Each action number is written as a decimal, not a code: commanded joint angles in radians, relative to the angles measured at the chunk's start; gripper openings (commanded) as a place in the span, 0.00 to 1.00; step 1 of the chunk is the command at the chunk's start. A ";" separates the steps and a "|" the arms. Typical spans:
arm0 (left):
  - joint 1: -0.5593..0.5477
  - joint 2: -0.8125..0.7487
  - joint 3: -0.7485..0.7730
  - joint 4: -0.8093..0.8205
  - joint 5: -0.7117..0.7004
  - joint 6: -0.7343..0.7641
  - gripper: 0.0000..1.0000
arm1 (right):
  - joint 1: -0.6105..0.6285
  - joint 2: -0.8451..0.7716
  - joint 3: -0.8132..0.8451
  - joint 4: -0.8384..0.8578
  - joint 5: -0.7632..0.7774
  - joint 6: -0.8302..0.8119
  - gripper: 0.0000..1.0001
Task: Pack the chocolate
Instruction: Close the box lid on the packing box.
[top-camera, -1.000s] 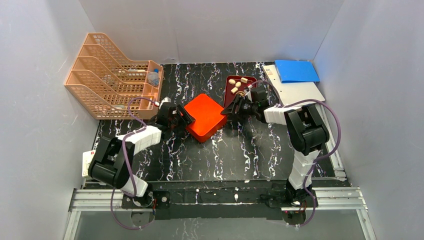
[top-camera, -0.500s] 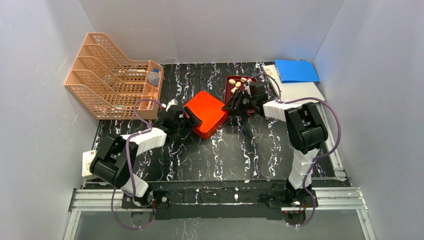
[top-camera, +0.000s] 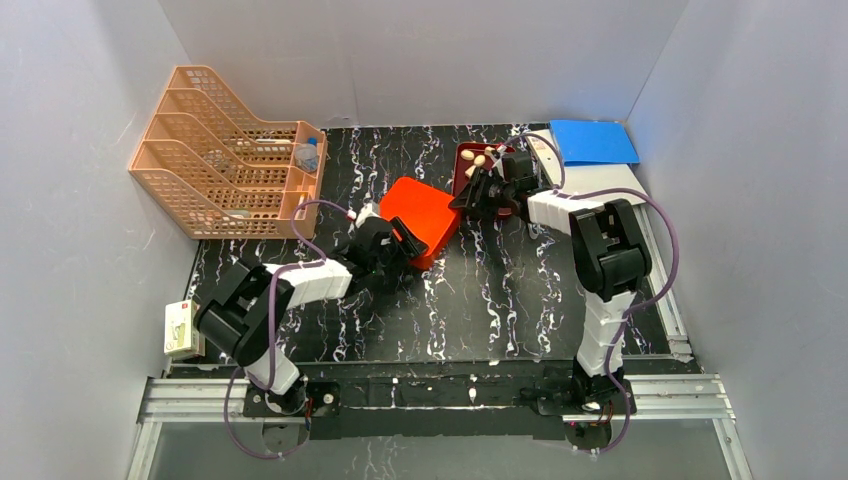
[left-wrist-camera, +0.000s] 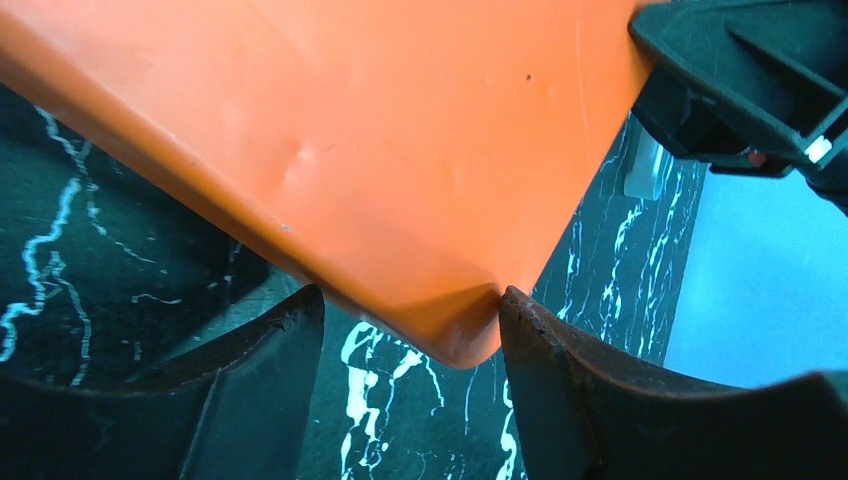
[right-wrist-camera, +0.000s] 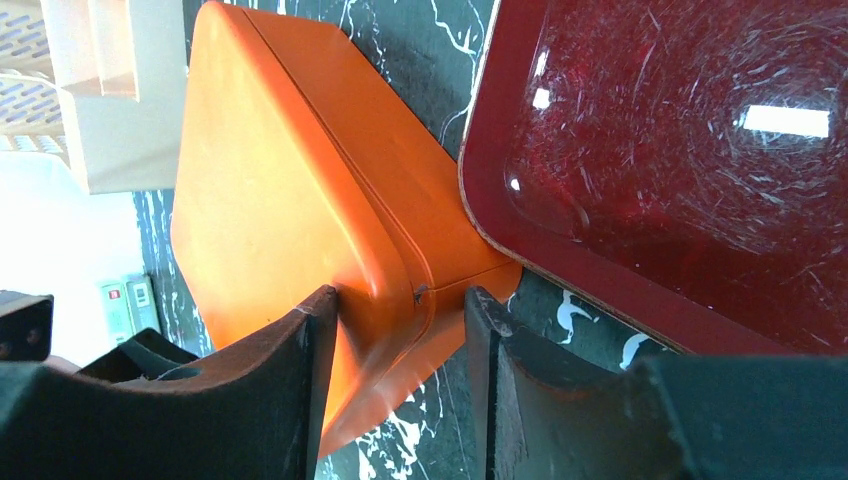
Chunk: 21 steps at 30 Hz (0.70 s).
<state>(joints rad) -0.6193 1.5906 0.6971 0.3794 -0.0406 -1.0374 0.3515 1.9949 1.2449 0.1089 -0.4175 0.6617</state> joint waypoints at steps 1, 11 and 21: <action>-0.064 0.092 -0.033 -0.175 -0.020 0.047 0.60 | 0.013 0.120 -0.038 -0.271 0.118 -0.105 0.01; -0.115 0.141 -0.005 -0.162 -0.033 0.032 0.60 | 0.002 0.169 0.028 -0.300 0.120 -0.126 0.01; -0.132 0.172 0.030 -0.162 -0.039 0.032 0.59 | -0.007 0.196 0.076 -0.321 0.123 -0.135 0.01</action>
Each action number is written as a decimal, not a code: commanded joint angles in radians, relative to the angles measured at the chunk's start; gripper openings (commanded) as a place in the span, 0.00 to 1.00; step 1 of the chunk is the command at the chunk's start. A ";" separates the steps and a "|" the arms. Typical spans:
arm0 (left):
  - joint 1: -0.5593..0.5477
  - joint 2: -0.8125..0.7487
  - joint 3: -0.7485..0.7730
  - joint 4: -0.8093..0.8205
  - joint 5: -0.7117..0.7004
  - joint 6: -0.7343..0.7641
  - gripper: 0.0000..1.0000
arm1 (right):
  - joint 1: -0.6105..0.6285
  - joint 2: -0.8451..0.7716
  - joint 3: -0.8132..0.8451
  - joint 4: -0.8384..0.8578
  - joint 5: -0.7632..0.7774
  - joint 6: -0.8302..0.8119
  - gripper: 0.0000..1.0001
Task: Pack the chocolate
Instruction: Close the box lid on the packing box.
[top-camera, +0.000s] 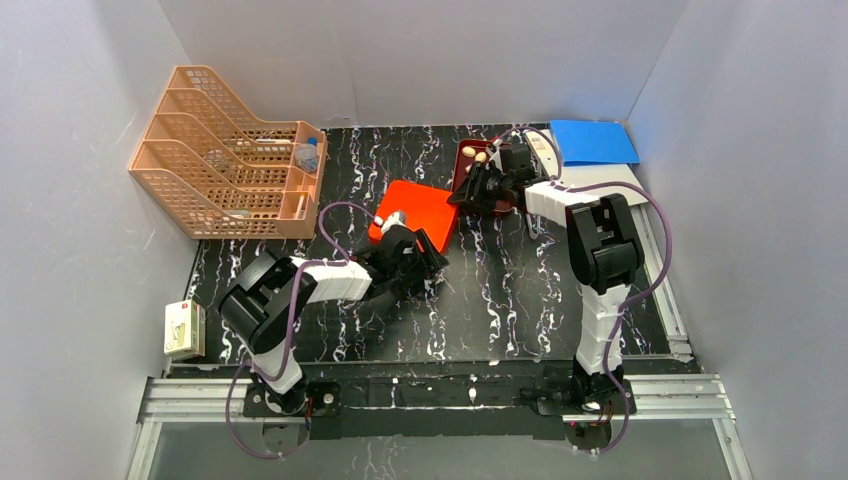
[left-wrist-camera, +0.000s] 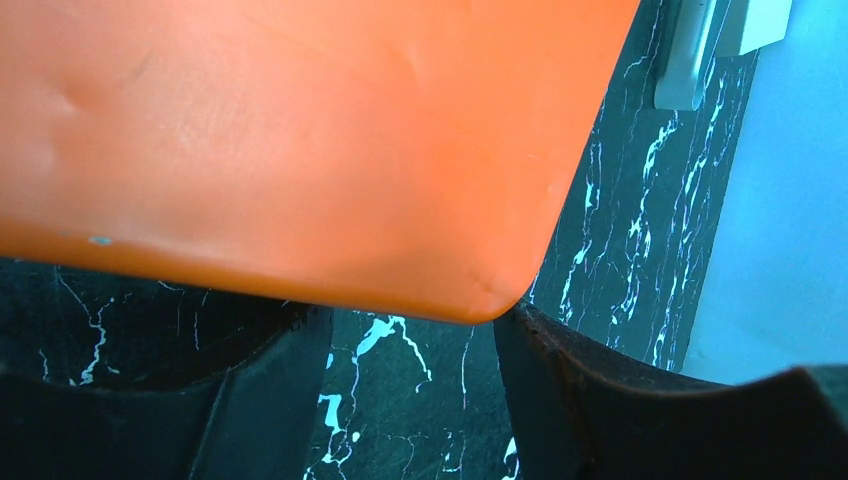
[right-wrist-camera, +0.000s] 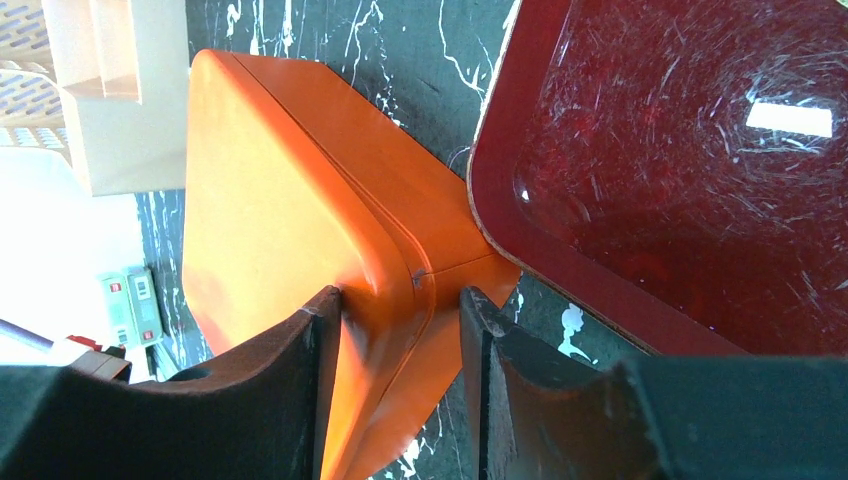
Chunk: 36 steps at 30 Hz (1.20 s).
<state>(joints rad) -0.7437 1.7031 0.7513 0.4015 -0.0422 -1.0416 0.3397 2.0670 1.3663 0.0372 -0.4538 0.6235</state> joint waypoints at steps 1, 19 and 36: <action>-0.011 0.057 -0.022 -0.184 -0.040 0.037 0.59 | 0.004 0.123 -0.046 -0.249 0.160 -0.098 0.01; -0.109 -0.176 0.055 -0.408 -0.144 0.139 0.60 | -0.031 0.038 -0.014 -0.277 0.160 -0.124 0.01; -0.123 -0.573 0.130 -0.743 -0.497 0.226 0.66 | -0.056 -0.056 -0.005 -0.264 0.160 -0.160 0.61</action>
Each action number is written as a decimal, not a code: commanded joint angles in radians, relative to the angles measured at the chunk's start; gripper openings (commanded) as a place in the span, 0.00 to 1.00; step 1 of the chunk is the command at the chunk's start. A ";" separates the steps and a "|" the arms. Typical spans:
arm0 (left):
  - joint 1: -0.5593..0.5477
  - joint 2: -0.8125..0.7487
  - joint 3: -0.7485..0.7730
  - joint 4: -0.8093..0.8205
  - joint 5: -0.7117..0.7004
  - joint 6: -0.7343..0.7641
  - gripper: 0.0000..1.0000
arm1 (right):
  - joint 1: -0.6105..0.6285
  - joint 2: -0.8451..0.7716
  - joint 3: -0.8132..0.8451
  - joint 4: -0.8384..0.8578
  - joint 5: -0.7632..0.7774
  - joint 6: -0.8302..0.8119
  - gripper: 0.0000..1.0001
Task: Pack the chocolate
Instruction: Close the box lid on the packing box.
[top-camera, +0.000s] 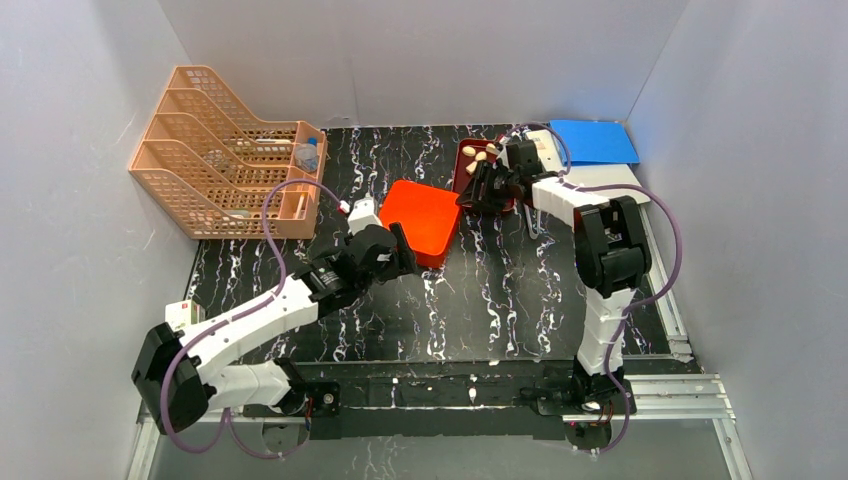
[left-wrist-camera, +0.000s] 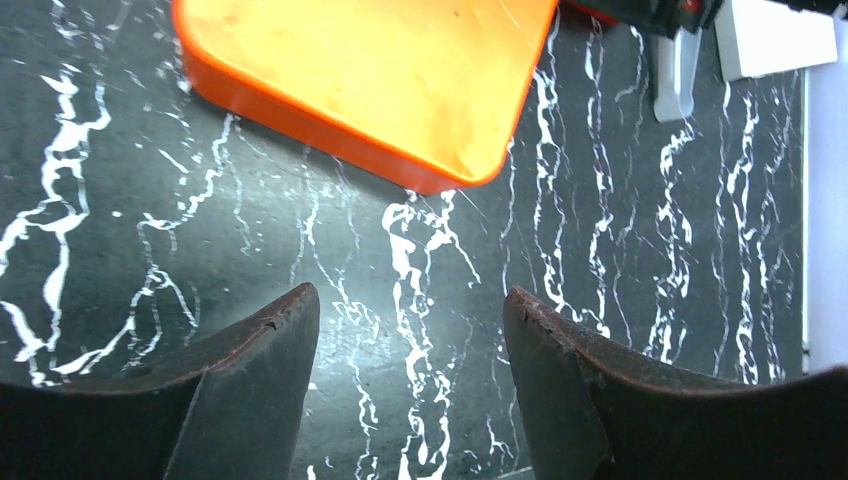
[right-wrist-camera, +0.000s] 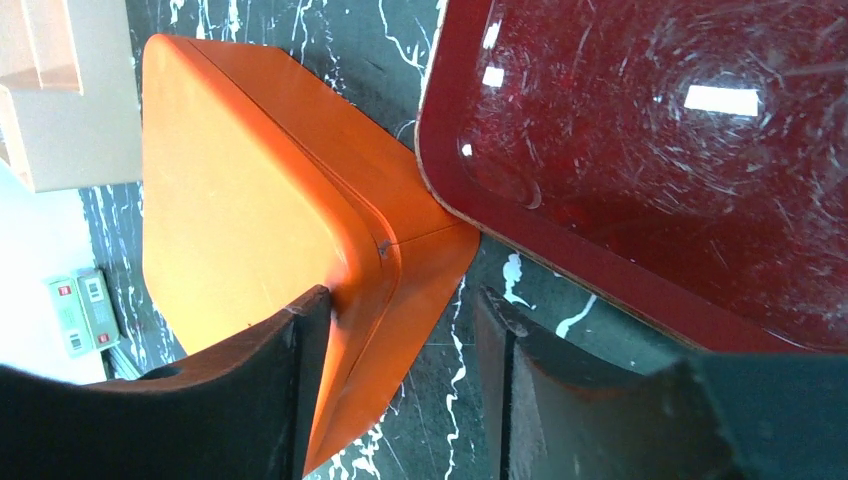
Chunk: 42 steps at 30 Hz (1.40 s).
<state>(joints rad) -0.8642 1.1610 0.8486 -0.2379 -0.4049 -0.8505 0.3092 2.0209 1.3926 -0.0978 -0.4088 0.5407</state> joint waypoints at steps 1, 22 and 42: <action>-0.002 -0.037 0.032 -0.106 -0.145 0.038 0.66 | -0.027 -0.016 -0.031 -0.128 0.108 -0.082 0.63; 0.294 -0.046 -0.039 0.009 -0.079 0.144 0.78 | -0.023 -0.242 -0.151 -0.031 0.020 -0.049 0.76; 0.471 0.279 -0.006 0.357 0.177 0.218 0.77 | 0.075 -0.198 -0.158 0.045 0.028 0.021 0.76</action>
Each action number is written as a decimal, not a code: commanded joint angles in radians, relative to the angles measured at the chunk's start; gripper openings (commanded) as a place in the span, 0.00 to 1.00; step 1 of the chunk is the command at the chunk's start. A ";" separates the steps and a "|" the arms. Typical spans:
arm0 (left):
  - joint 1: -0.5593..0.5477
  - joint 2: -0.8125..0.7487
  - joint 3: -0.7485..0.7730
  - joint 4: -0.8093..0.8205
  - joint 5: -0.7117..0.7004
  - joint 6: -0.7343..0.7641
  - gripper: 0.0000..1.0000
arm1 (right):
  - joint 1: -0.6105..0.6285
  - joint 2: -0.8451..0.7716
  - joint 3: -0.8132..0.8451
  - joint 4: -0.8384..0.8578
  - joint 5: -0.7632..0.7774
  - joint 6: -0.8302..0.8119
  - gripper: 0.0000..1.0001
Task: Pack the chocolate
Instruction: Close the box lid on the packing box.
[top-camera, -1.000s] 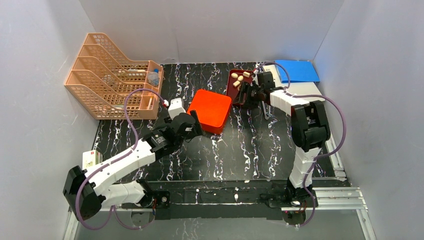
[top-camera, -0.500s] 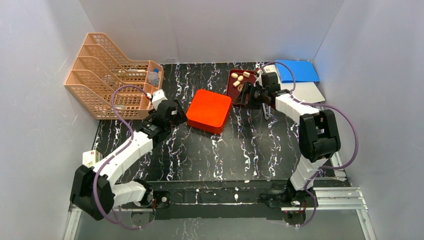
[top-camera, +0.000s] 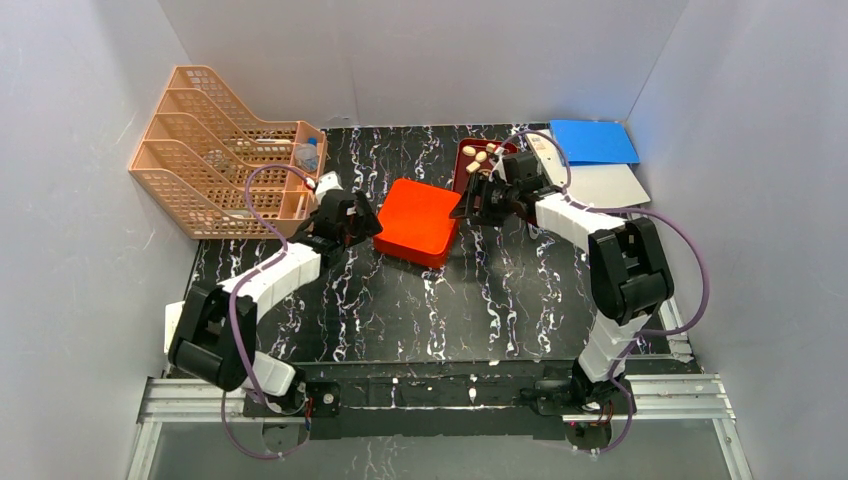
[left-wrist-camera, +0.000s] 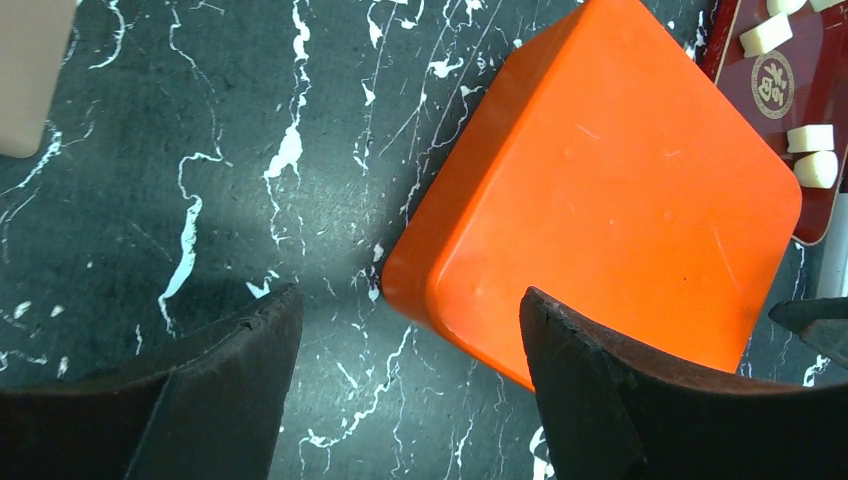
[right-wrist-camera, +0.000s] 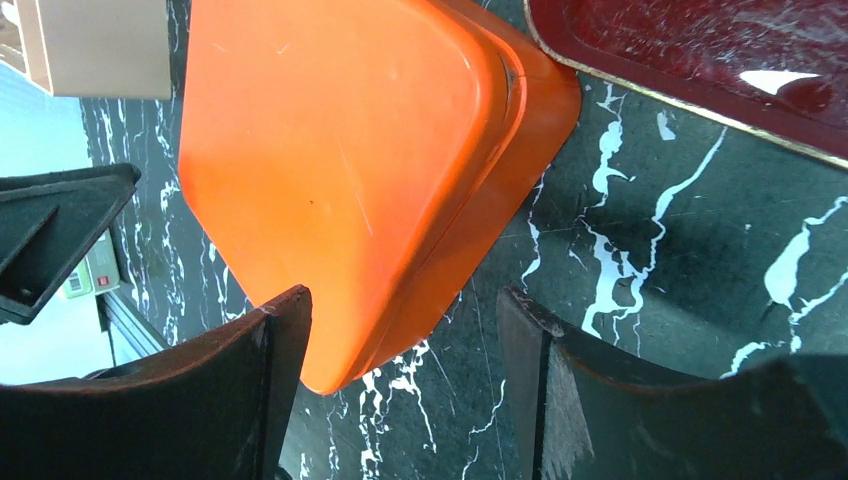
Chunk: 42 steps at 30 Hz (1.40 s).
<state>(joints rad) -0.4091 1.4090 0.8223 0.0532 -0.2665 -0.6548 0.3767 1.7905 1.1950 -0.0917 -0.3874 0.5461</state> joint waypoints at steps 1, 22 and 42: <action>0.019 0.046 0.027 0.073 0.047 0.027 0.77 | 0.009 0.038 0.046 0.037 0.008 0.015 0.76; 0.039 0.284 0.136 0.208 0.169 0.036 0.72 | 0.029 0.177 0.142 0.042 0.009 0.027 0.76; -0.074 0.187 -0.027 0.221 0.186 -0.036 0.66 | 0.046 0.276 0.219 -0.047 0.026 0.021 0.53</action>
<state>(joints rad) -0.4252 1.6394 0.8261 0.3271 -0.0757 -0.6830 0.4072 2.0151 1.3746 -0.0734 -0.3946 0.5972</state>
